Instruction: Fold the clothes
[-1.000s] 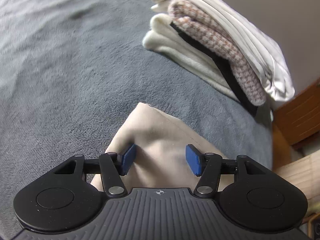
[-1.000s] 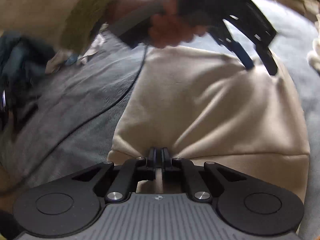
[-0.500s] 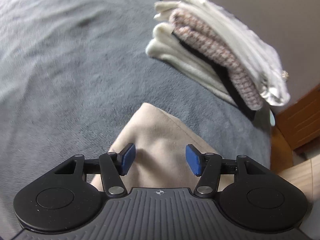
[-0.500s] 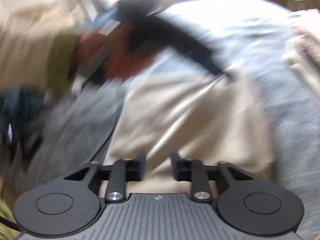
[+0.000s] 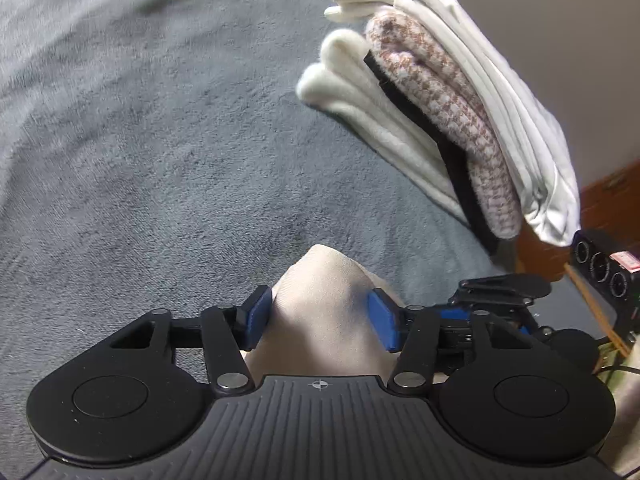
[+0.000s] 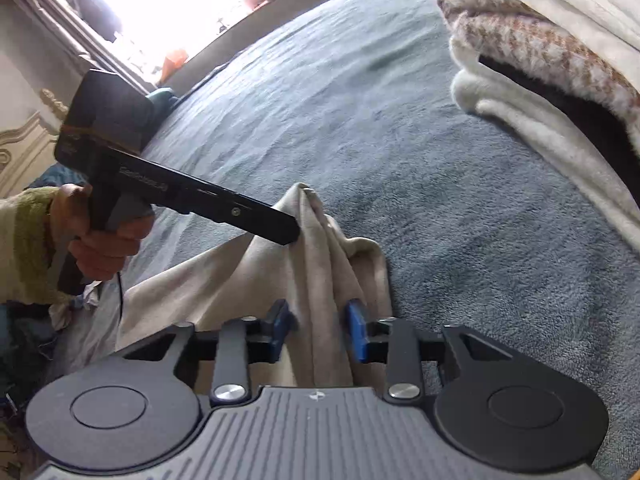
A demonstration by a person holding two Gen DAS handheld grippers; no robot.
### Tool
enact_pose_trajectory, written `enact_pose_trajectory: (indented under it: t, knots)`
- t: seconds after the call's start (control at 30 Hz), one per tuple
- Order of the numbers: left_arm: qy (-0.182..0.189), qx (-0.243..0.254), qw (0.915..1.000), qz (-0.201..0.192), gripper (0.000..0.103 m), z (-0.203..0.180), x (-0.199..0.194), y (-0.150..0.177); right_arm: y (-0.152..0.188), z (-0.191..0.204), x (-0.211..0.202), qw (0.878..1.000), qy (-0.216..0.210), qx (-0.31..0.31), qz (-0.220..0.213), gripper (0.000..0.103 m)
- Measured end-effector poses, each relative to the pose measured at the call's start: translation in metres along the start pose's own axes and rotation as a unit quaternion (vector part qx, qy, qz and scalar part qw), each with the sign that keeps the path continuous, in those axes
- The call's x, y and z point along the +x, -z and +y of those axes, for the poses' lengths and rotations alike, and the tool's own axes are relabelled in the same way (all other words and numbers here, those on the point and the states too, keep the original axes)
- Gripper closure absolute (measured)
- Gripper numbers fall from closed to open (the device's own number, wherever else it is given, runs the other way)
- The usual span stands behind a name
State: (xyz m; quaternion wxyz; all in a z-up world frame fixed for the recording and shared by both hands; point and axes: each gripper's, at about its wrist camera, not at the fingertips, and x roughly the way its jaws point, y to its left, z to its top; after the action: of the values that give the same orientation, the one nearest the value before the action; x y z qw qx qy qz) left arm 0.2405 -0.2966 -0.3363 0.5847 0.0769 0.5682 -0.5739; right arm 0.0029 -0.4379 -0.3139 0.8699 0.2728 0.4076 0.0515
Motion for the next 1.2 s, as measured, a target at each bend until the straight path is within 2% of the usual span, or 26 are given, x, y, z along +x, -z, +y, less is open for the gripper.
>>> enact_pose_trajectory:
  t: [0.07, 0.17, 0.3, 0.4, 0.63, 0.8, 0.87, 1.1, 1.2]
  knots:
    - [0.006, 0.009, 0.9999, -0.009, 0.065, -0.005, -0.008, 0.002, 0.001, -0.001, -0.009, 1.0, -0.004, 0.007, -0.001, 0.092]
    - [0.025, 0.001, 0.9994, -0.025, 0.069, -0.012, -0.019, 0.003, -0.003, 0.004, -0.013, 1.0, -0.003, 0.014, -0.004, 0.095]
    - [0.022, -0.008, 0.9992, -0.031, 0.071, -0.014, -0.016, 0.002, -0.014, 0.002, -0.001, 1.0, 0.008, 0.004, 0.002, 0.096]
    - [0.018, -0.024, 0.9991, -0.031, 0.071, -0.008, -0.007, 0.003, -0.015, -0.002, 0.004, 1.0, 0.016, 0.004, 0.004, 0.096]
    - [0.016, -0.027, 0.999, -0.032, 0.071, -0.001, 0.012, 0.001, -0.013, -0.007, 0.012, 0.999, 0.038, 0.012, 0.005, 0.097]
    - [-0.006, -0.033, 0.9989, -0.034, 0.066, -0.004, 0.016, 0.002, -0.012, -0.012, 0.024, 0.998, 0.047, 0.027, 0.014, 0.097]
    - [-0.011, -0.047, 0.9974, -0.053, 0.06, -0.008, 0.006, 0.006, -0.012, -0.011, 0.025, 0.998, 0.05, 0.025, 0.013, 0.097]
    - [-0.022, -0.111, 0.9832, -0.143, 0.06, -0.029, -0.038, 0.023, -0.007, -0.006, 0.027, 0.998, 0.066, 0.024, 0.007, 0.097]
    - [-0.025, -0.1, 0.9847, -0.14, 0.061, -0.038, -0.015, 0.03, -0.006, -0.001, 0.028, 0.997, 0.079, 0.008, 0.005, 0.096]
